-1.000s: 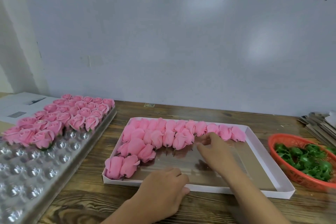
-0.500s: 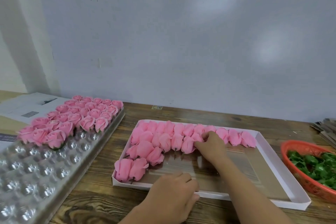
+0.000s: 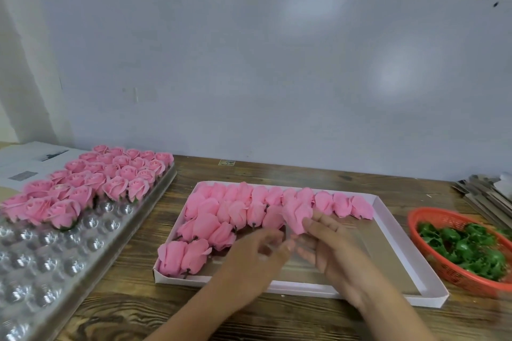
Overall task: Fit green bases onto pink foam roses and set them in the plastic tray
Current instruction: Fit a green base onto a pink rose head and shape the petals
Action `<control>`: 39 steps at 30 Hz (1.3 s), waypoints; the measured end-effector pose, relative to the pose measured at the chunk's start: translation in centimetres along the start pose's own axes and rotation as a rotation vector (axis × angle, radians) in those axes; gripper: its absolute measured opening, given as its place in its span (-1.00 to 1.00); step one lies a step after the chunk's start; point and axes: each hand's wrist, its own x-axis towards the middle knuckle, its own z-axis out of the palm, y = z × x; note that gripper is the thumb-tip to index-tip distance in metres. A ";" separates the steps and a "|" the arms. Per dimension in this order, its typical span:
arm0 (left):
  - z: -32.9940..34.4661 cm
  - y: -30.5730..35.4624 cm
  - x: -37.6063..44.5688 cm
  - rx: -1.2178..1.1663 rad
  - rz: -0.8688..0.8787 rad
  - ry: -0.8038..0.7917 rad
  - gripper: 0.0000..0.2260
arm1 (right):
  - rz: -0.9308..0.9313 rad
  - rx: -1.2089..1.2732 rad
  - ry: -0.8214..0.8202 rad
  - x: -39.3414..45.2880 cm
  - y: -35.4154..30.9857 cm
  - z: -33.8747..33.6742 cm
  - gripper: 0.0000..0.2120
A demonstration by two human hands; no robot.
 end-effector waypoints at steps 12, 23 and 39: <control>1.4 2.6 1.9 -0.474 0.038 -0.021 -0.60 | 0.058 0.219 -0.276 -1.8 1.9 1.8 -0.54; 1.2 2.3 0.5 -0.503 0.073 -0.009 -0.73 | 0.136 0.250 -0.316 -2.2 2.2 2.7 -0.54; 1.0 3.0 -0.1 -0.527 0.037 0.096 -0.53 | 0.185 0.193 -0.264 -1.8 3.3 2.7 -0.60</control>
